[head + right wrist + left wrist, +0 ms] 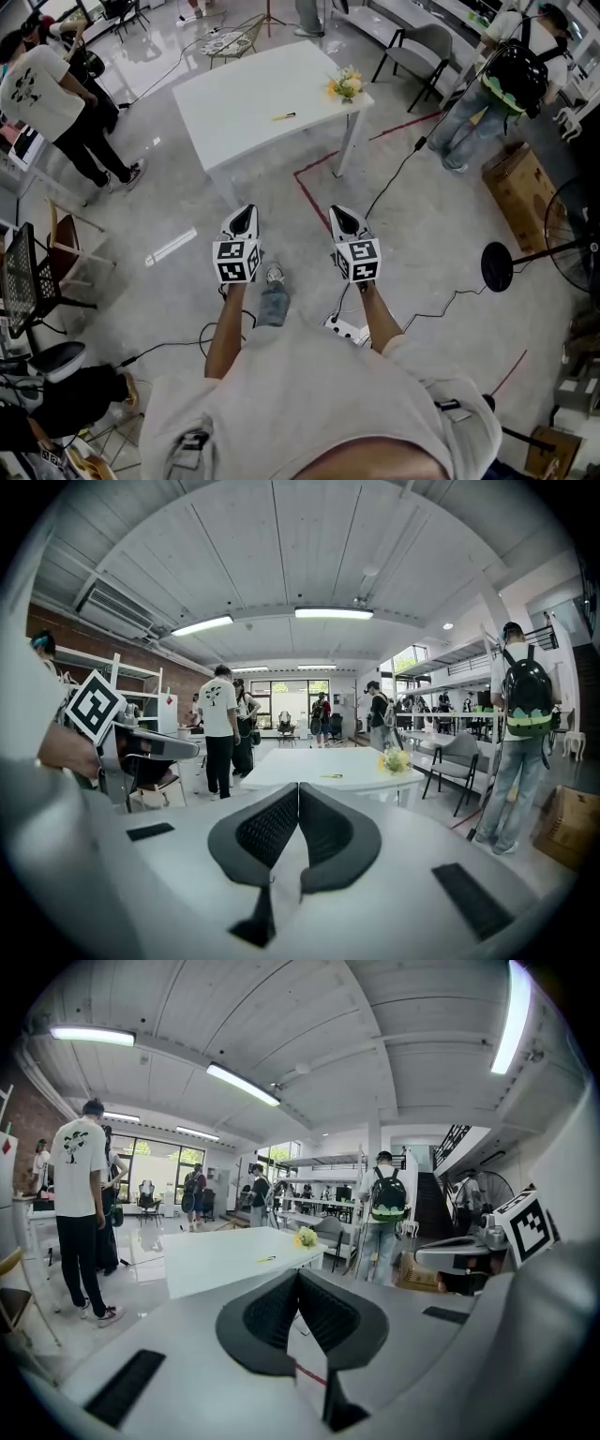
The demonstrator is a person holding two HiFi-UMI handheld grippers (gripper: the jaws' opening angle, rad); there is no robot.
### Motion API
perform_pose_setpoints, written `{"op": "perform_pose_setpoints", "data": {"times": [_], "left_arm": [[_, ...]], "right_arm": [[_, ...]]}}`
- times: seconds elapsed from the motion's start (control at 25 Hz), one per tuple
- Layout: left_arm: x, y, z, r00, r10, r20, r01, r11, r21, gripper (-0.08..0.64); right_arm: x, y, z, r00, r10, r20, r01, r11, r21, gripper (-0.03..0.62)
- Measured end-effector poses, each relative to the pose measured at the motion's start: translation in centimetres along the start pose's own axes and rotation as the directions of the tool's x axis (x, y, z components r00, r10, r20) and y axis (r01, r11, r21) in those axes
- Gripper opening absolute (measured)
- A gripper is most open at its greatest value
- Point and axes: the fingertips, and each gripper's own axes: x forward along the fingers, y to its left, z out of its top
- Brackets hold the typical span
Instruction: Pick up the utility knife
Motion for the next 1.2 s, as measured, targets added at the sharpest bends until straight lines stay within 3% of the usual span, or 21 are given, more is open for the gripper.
{"op": "perform_pose_setpoints", "data": {"times": [0.68,0.96,1.2], "left_arm": [[15.4,12.4,9.4,0.998,-0.042,0.048,0.042,0.999,0.008,0.020],[19.8,15.8,10.4,0.997,-0.068,0.037,0.068,0.998,0.009,0.020],[22.3,16.4,10.6,0.995,-0.098,0.019,0.098,0.995,0.005,0.020]], "right_arm": [[18.6,-4.1,9.1,0.998,-0.054,0.029,0.055,0.997,-0.047,0.032],[23.9,-4.3,10.2,0.998,-0.062,0.027,0.063,0.997,-0.043,0.032],[25.7,-4.8,9.7,0.997,-0.072,0.000,0.072,0.997,-0.033,0.032]]}}
